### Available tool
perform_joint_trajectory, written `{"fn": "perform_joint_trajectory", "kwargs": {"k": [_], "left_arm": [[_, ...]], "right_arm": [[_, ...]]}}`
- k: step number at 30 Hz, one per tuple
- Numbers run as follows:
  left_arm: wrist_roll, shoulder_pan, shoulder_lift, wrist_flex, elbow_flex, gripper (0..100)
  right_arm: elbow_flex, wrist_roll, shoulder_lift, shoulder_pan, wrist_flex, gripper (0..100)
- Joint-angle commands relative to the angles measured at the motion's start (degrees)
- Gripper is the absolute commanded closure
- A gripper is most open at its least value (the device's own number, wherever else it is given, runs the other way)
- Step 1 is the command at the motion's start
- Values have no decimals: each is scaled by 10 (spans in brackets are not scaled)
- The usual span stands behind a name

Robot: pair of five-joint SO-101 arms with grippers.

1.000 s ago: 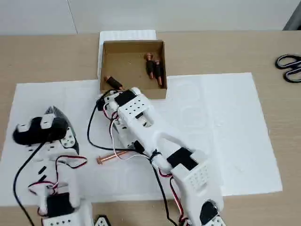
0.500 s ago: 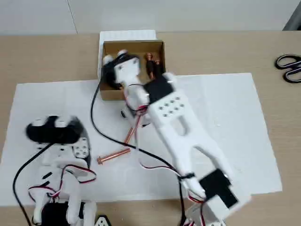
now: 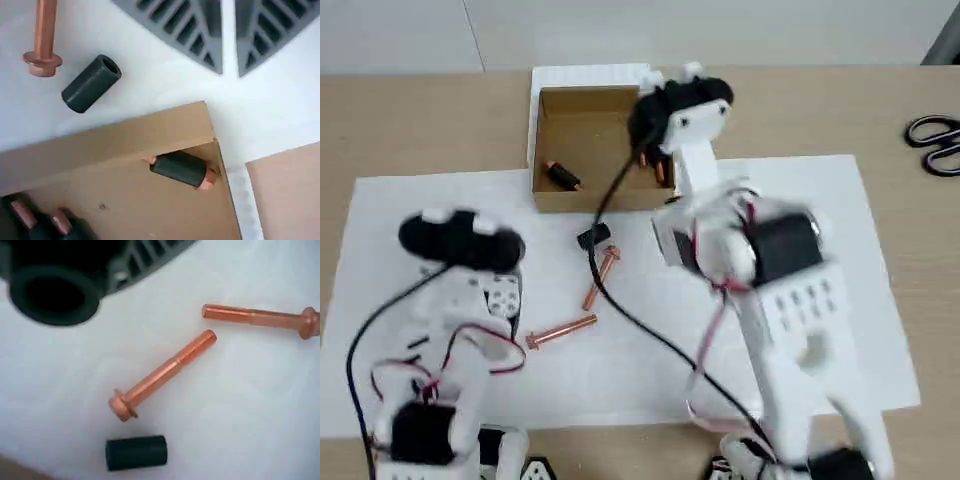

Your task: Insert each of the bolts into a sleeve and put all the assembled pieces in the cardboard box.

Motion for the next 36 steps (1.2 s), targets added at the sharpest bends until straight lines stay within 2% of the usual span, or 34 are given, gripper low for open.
{"fn": "perform_joint_trajectory", "kwargs": {"k": [1,3,6,9,14,22,26,33,36], "left_arm": [[-3,17,135,7,-75,993],[7,46,196,45,-107,993],[77,105,274,105,-167,994],[135,137,332,148,-229,993],[136,173,416,183,-292,993],[137,178,558,270,-388,993],[138,179,611,289,-441,992],[150,222,703,306,-509,990],[185,231,754,311,-544,927]], "right_arm": [[84,22,-97,4,-54,990],[152,36,-138,4,-80,991],[251,54,-197,4,-97,991],[329,69,-255,5,-155,991],[444,69,-373,13,-290,991],[681,69,-592,96,-495,992],[749,69,-674,96,-507,992],[825,66,-756,97,-512,992],[853,60,-757,98,-512,992]]}}
